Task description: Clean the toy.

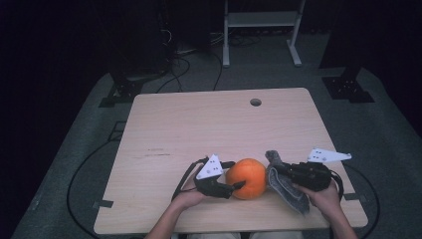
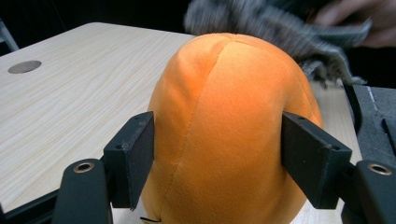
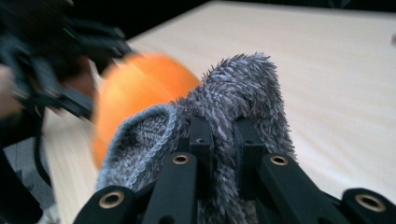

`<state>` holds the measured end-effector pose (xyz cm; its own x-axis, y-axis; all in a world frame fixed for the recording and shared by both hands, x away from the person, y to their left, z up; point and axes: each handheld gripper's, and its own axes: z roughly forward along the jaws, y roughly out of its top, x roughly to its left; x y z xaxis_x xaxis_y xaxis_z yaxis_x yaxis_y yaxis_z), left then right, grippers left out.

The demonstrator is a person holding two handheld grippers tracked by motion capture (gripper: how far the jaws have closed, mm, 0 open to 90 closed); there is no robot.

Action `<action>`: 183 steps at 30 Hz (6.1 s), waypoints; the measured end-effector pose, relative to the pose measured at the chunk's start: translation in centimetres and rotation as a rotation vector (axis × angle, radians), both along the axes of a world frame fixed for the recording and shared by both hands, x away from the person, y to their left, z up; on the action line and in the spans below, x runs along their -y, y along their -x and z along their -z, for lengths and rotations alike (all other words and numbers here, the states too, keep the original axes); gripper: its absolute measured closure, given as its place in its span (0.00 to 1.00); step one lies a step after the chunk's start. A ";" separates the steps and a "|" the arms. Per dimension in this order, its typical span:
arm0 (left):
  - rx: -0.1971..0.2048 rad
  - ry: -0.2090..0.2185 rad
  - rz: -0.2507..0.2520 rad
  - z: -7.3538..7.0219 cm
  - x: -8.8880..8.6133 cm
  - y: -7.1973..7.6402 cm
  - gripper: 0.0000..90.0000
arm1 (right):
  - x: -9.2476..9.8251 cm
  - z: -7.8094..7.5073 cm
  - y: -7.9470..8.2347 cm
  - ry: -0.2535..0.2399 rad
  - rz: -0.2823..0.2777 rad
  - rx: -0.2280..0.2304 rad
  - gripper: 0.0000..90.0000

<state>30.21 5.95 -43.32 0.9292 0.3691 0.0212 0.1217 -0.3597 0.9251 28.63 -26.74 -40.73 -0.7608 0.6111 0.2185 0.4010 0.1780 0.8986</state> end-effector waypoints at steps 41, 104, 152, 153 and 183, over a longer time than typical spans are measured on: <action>-0.118 0.042 -0.003 1.0 2.2 -0.4 0.16 | -1.2 -0.6 1.1 0.041 -0.054 0.039 0.89; 0.007 -0.059 0.015 0.5 3.0 0.5 0.34 | -1.2 0.3 0.2 0.119 0.031 0.021 0.89; 0.174 -0.164 -0.129 -1.0 2.6 1.5 0.46 | -3.3 -2.4 2.4 0.070 -0.005 0.138 0.89; 0.187 -0.186 -0.124 -1.1 2.7 1.6 0.46 | -3.9 -2.3 2.3 0.067 -0.017 0.135 0.89; -0.054 -0.088 0.034 -1.2 1.6 0.2 0.16 | -3.0 1.2 0.1 0.122 -0.161 -0.048 0.89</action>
